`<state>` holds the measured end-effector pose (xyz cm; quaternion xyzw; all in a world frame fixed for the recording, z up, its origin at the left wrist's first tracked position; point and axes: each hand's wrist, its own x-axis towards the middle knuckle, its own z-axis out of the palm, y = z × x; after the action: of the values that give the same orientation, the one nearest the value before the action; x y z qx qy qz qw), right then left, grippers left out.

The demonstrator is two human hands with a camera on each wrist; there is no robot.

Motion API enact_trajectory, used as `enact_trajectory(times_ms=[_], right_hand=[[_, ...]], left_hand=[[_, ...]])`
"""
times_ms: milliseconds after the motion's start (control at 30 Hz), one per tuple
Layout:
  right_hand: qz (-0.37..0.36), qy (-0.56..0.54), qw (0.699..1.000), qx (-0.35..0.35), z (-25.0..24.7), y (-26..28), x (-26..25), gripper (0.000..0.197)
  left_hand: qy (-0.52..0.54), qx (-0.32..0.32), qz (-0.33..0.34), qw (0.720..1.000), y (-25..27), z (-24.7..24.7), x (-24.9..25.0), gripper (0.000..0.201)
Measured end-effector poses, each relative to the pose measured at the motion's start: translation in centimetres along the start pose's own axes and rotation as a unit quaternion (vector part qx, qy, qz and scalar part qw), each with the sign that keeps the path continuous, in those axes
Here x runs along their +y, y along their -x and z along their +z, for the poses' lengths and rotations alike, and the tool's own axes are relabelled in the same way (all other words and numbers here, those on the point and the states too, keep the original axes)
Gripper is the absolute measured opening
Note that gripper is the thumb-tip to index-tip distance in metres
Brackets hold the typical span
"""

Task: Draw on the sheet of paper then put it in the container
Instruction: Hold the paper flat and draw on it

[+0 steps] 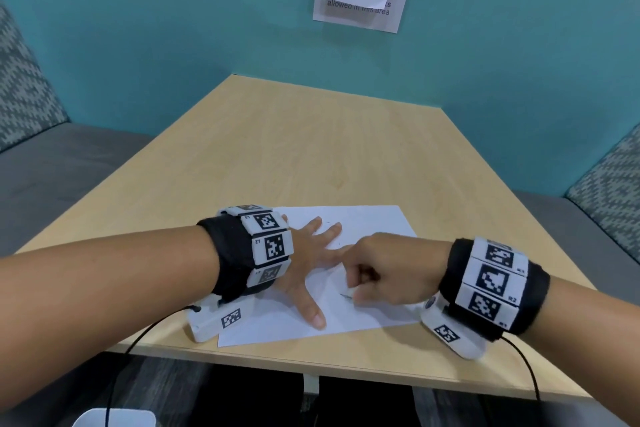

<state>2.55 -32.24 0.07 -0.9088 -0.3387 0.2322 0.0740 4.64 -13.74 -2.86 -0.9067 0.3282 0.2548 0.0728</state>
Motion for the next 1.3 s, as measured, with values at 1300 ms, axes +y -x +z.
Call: enact_trajectory(times_ms=[1300], right_hand=[[0.045, 0.025, 0.998, 0.031, -1.6, -1.4, 2.6, 0.013]], left_hand=[[-0.001, -0.014, -0.008, 1.000, 0.0, -0.1, -0.1, 0.121]])
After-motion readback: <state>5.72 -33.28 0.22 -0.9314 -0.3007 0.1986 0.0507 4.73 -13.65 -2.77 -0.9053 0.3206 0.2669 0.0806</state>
